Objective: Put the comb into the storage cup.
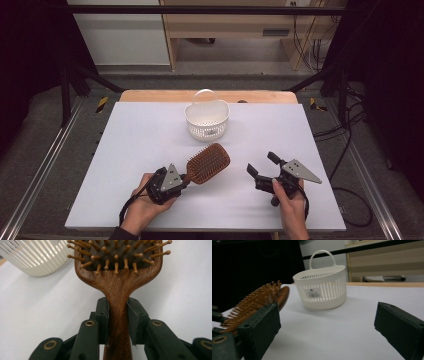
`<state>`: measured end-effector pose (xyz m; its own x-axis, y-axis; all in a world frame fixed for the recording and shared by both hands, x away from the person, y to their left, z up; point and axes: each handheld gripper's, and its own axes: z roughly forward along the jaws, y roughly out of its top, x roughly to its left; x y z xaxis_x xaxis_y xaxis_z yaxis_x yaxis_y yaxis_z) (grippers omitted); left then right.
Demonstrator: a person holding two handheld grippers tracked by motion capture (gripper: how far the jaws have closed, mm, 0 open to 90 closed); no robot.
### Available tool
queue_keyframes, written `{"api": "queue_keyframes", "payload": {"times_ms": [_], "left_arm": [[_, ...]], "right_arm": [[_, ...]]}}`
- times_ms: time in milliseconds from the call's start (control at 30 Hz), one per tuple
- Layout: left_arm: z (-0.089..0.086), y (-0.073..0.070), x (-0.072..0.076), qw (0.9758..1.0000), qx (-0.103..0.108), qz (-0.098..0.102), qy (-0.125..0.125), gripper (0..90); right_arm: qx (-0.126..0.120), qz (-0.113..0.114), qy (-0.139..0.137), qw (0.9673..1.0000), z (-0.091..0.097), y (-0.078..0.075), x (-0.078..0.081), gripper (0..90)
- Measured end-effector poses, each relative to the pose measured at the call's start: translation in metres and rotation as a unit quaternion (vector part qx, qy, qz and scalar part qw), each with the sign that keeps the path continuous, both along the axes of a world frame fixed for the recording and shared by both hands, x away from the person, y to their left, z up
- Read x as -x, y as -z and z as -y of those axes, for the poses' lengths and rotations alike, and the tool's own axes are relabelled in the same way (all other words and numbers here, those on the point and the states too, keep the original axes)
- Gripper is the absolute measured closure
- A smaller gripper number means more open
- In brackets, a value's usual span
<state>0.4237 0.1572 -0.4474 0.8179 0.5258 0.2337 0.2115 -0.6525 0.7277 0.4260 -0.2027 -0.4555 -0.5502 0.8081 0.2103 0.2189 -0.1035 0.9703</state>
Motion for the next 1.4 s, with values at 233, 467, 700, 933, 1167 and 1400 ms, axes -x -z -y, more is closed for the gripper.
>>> {"api": "queue_keyframes", "payload": {"times_ms": [233, 467, 700, 933, 1167, 1400], "left_arm": [[0.003, 0.002, 0.001, 0.9995, 0.024, 0.019, -0.004, 72.1], [0.005, 0.006, 0.005, 0.9975, 0.055, 0.041, -0.019, 72.1], [0.006, 0.004, 0.007, 0.995, 0.078, 0.056, -0.028, 72.2], [0.007, 0.004, 0.012, 0.9938, 0.082, 0.068, -0.031, 72.1], [0.01, 0.004, 0.014, 0.9922, 0.098, 0.071, -0.031, 72.2], [0.014, 0.002, 0.018, 0.9901, 0.109, 0.083, -0.03, 72.1]], "right_arm": [[-0.005, -0.006, -0.032, 0.9995, -0.02, -0.005, 0.001, 3.9], [-0.006, -0.019, -0.049, 0.9986, -0.039, -0.011, 0.006, 3.1], [-0.013, -0.03, -0.065, 0.9974, -0.052, -0.016, 0.008, 3.6], [-0.023, -0.039, -0.074, 0.9962, -0.062, -0.025, 0.008, 4.3], [-0.041, -0.048, -0.087, 0.9942, -0.067, -0.034, 0.006, 4.4], [-0.052, -0.056, -0.094, 0.9927, -0.072, -0.039, 0.0, 5.0]]}}
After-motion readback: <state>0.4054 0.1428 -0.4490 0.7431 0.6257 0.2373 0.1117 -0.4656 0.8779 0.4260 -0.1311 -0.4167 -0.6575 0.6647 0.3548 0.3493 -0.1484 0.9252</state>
